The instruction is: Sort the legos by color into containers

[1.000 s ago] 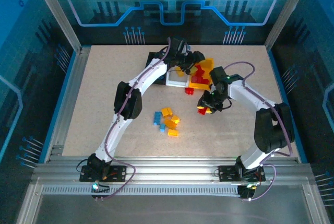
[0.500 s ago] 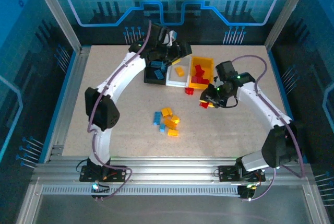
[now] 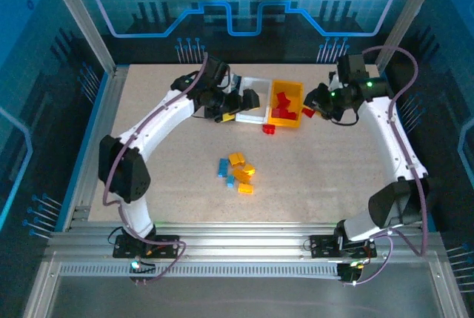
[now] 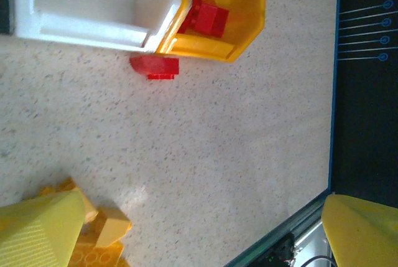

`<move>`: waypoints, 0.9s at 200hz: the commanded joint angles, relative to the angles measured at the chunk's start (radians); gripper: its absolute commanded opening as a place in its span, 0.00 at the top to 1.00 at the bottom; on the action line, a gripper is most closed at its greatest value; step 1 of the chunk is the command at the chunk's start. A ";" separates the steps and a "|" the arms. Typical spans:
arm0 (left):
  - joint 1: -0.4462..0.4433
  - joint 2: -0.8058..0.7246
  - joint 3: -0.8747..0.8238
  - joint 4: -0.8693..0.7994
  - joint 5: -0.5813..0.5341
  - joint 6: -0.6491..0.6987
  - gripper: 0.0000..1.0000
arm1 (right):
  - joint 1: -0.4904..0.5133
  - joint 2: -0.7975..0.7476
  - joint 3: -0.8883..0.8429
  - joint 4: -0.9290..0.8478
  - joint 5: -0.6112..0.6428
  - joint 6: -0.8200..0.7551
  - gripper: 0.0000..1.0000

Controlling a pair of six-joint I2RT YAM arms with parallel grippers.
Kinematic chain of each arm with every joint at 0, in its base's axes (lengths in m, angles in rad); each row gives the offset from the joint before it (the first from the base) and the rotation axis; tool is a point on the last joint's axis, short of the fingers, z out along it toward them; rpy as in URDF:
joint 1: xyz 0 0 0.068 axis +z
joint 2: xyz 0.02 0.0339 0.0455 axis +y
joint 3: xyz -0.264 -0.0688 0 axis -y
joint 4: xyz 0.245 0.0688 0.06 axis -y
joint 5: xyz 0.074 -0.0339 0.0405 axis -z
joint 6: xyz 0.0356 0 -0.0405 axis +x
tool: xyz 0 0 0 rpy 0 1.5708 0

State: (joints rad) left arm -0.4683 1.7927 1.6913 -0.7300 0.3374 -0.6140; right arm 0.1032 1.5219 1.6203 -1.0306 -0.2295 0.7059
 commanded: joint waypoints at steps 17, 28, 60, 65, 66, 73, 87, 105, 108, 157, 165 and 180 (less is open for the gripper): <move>-0.005 -0.186 -0.130 -0.026 -0.044 -0.023 0.01 | -0.052 0.122 0.138 -0.026 -0.022 -0.074 0.74; -0.007 -0.243 -0.179 -0.043 -0.073 -0.033 0.01 | -0.065 0.161 0.164 -0.024 -0.025 -0.081 0.74; -0.009 -0.416 -0.350 -0.064 -0.129 -0.091 0.01 | -0.070 0.293 0.236 -0.018 -0.034 -0.122 0.74; -0.008 -0.440 -0.373 -0.070 -0.137 -0.102 0.01 | -0.070 0.316 0.253 -0.023 -0.035 -0.128 0.74; -0.008 -0.444 -0.378 -0.071 -0.138 -0.105 0.01 | -0.070 0.318 0.257 -0.024 -0.035 -0.129 0.75; -0.010 -0.474 -0.406 -0.078 -0.153 -0.123 0.01 | -0.070 0.349 0.278 -0.029 -0.040 -0.140 0.75; -0.010 -0.538 -0.458 -0.083 -0.176 -0.169 0.01 | -0.063 0.390 0.317 -0.024 -0.015 -0.161 0.74; -0.014 -0.600 -0.503 -0.090 -0.198 -0.224 0.01 | -0.040 0.433 0.372 -0.019 0.020 -0.197 0.74; -0.014 -0.608 -0.508 -0.093 -0.202 -0.231 0.01 | -0.035 0.444 0.386 -0.024 0.023 -0.203 0.74; -0.032 -0.669 -0.521 -0.176 -0.270 -0.284 0.01 | 0.016 0.538 0.505 -0.066 0.050 -0.231 0.74; -0.033 -0.672 -0.524 -0.182 -0.271 -0.290 0.01 | 0.022 0.553 0.519 -0.069 0.060 -0.233 0.73; -0.040 -0.674 -0.525 -0.191 -0.275 -0.301 0.01 | 0.034 0.583 0.565 -0.089 0.094 -0.248 0.71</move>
State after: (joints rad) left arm -0.4961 1.1339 1.1805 -0.8680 0.0994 -0.8749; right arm 0.1181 2.0548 2.1117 -1.0740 -0.1867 0.4919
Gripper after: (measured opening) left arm 0.989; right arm 0.309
